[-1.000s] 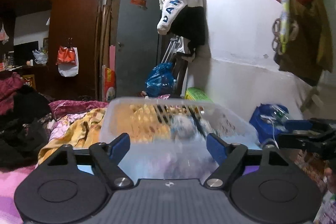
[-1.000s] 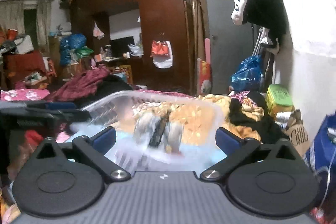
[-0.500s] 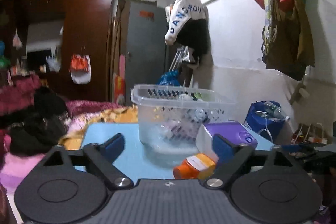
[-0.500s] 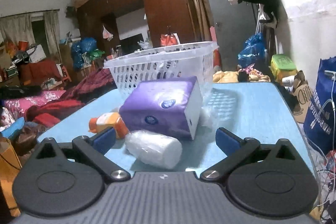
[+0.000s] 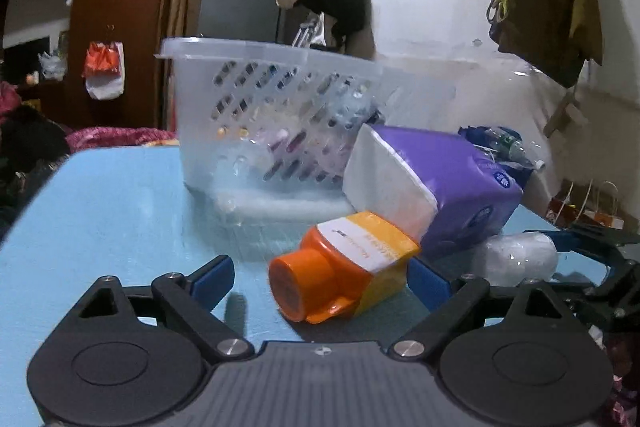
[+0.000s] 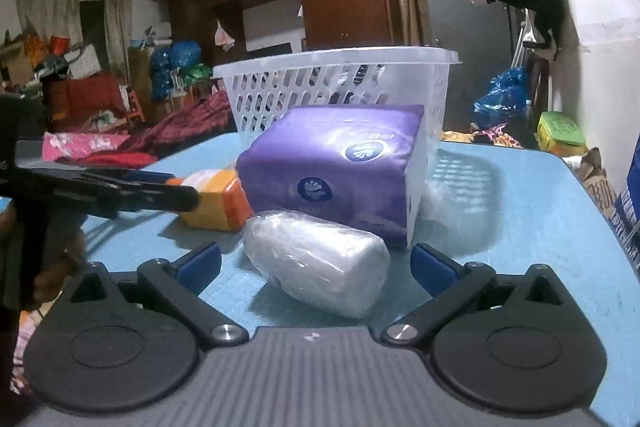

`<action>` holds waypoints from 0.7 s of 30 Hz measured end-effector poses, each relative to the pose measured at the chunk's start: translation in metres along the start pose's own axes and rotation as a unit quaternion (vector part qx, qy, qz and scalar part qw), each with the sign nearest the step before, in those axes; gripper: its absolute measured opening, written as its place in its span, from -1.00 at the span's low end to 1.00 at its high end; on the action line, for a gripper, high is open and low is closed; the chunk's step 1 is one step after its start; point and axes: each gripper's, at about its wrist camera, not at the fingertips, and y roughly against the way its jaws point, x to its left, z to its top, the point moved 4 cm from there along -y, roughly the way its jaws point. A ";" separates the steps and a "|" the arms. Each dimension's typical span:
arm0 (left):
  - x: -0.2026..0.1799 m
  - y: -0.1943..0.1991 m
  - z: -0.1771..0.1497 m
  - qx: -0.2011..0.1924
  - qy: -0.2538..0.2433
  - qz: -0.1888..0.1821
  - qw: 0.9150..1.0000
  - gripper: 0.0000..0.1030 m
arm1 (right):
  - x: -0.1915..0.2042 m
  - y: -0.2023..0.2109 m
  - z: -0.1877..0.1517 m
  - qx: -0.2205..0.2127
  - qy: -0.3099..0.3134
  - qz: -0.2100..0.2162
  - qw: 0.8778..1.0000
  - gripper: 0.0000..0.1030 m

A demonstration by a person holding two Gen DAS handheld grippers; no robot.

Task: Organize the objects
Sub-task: 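Grasp the orange bottle with the left gripper while the right gripper grasps the wrapped white roll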

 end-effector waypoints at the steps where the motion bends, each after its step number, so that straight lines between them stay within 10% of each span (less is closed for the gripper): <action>1: -0.002 -0.001 0.000 0.001 0.001 -0.007 1.000 0.84 | 0.000 0.000 -0.002 0.000 0.000 0.002 1.000 0.99; 10: -0.026 -0.005 -0.004 -0.014 -0.051 0.009 0.999 0.64 | 0.003 -0.001 -0.011 0.000 0.018 0.008 1.000 0.53; 21: -0.018 0.012 -0.014 -0.041 -0.044 -0.002 0.998 0.12 | 0.004 0.018 -0.010 -0.020 0.025 0.010 0.999 0.51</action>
